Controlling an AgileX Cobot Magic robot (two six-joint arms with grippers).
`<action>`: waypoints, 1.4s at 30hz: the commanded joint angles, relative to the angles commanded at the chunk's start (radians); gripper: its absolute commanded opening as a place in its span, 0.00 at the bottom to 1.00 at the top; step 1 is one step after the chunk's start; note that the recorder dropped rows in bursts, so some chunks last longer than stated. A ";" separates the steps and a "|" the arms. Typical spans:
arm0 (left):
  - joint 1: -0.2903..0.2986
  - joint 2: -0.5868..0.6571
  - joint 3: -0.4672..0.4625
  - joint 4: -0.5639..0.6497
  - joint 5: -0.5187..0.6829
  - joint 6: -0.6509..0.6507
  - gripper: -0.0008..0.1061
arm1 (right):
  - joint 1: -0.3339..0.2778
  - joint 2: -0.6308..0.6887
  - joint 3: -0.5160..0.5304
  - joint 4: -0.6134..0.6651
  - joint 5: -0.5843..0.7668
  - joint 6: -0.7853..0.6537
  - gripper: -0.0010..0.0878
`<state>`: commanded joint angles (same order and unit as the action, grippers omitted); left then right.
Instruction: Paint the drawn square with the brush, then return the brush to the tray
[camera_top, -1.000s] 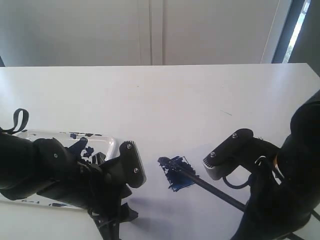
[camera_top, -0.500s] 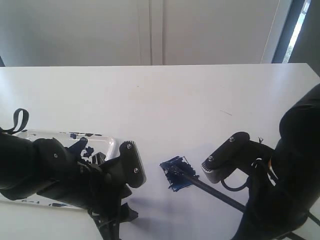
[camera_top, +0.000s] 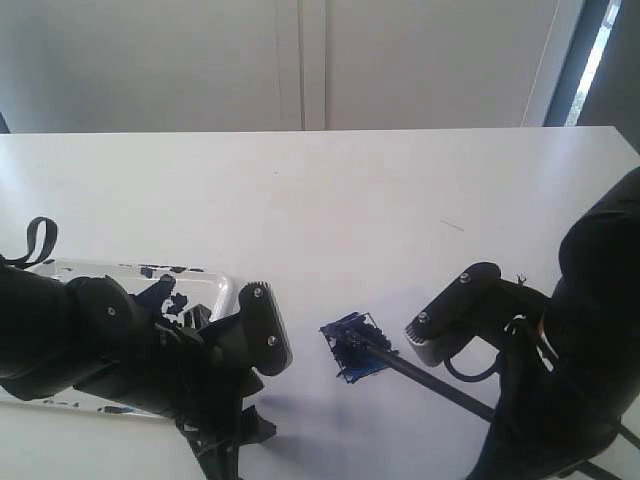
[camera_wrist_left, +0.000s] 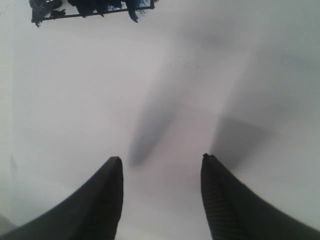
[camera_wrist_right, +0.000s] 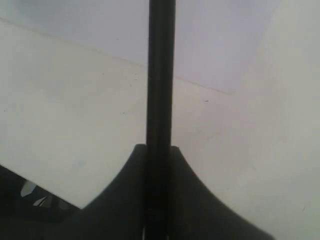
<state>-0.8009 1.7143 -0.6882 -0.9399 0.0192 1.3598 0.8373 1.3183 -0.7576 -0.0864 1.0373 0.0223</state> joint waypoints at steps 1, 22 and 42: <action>0.000 0.000 0.000 0.000 0.000 0.000 0.51 | 0.000 0.000 0.000 0.000 0.002 0.000 0.01; 0.000 0.000 0.000 0.000 0.000 0.000 0.51 | 0.000 0.000 0.001 0.004 0.071 -0.006 0.01; 0.000 0.000 0.000 0.000 -0.004 0.000 0.51 | 0.000 0.000 0.001 0.028 0.106 -0.040 0.01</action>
<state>-0.8009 1.7143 -0.6882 -0.9399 0.0155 1.3600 0.8373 1.3183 -0.7563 -0.0580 1.1431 -0.0176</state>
